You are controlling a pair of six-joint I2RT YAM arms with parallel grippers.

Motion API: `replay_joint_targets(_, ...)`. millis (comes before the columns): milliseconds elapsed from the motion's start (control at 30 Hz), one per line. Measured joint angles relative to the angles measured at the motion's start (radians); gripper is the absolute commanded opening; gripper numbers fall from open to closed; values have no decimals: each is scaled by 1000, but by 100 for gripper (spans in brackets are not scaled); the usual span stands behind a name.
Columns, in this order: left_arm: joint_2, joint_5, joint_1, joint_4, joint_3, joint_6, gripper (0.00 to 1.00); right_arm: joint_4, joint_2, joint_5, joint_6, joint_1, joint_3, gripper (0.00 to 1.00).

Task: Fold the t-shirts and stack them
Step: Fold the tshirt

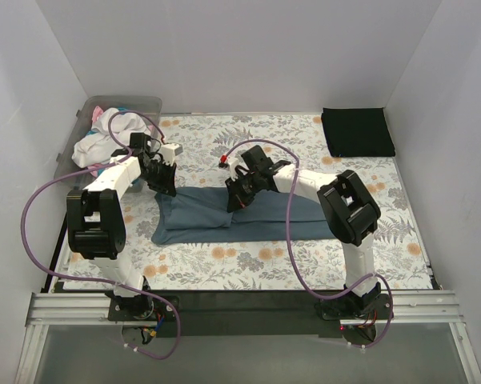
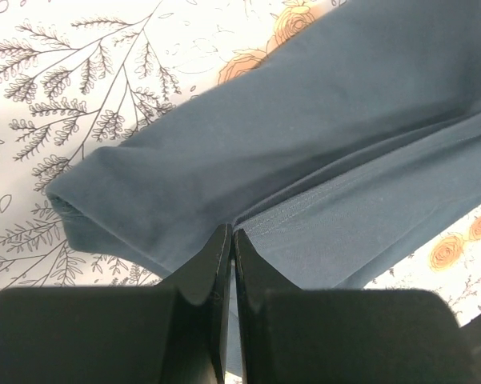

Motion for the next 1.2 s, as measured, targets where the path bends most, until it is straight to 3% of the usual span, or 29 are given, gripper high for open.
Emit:
replay_joint_targets(367,0,-43,1,32,0,-24,0,4,16,51,2,0,42,2)
replay_joint_targets(467,0,-52,1,32,0,-39,0,7,16,85,3,0,50,13)
replay_joint_targets(500,0,-53,1,32,0,-45,4,8,16,96,4,0,53,29)
replay_joint_targets(533,0,-58,1,33,0,-47,12,8,16,109,5,0,55,37)
replay_joint_targets(567,0,-65,2,33,0,-50,23,6,16,121,5,0,56,42)
replay_joint_targets(633,0,-82,4,32,0,-58,31,2,16,144,1,-1,56,48)
replay_joint_targets(733,-9,-96,5,26,0,-73,39,-21,7,166,-8,-1,53,48)
replay_joint_targets(1000,-133,-48,8,-2,-3,-132,39,-61,-123,65,-10,0,45,43)
replay_joint_targets(1200,-163,8,8,-18,-85,-172,36,-55,-62,-24,30,42,130,38)
